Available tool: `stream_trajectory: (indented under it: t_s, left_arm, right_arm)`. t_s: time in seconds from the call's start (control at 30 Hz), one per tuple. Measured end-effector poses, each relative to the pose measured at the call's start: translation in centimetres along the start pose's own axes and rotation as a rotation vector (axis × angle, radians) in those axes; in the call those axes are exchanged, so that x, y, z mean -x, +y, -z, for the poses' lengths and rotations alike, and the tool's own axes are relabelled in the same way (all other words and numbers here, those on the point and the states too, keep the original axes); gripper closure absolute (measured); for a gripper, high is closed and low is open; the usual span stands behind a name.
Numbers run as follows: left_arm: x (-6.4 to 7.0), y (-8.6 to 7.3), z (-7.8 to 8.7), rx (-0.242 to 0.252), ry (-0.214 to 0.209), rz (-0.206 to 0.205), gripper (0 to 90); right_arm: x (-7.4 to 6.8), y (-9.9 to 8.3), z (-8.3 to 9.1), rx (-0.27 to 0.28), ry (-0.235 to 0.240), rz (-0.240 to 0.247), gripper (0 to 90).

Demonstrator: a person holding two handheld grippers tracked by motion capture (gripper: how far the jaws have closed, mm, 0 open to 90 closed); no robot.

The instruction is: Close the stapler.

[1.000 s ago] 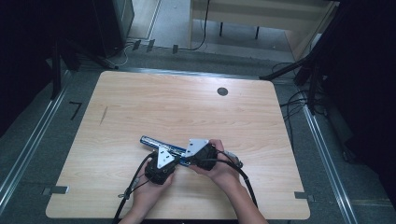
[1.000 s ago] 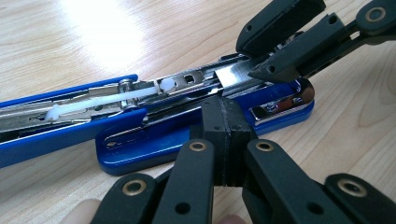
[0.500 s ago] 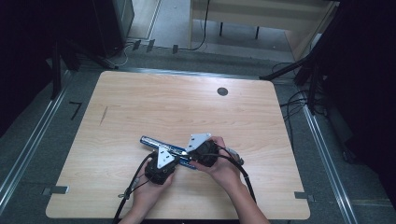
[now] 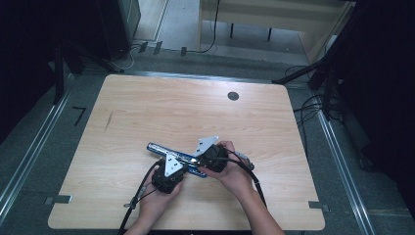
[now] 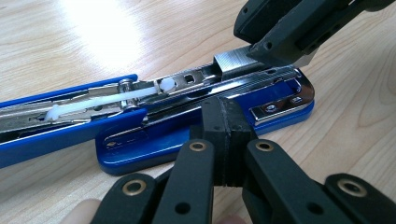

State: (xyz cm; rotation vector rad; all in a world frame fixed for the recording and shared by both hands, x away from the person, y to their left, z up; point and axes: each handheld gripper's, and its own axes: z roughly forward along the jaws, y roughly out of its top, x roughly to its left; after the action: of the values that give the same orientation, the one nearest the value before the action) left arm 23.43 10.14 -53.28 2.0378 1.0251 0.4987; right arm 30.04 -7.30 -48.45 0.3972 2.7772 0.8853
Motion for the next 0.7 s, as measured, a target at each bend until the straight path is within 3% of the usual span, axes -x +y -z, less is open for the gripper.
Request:
stream_trajectory:
  t_s: [0.7]
  left_arm:
    - [0.0,0.0,0.0,0.001,0.0,0.0,90.0]
  right_arm:
    - [0.25,0.05,-0.01,0.003,0.025,-0.001,79.7]
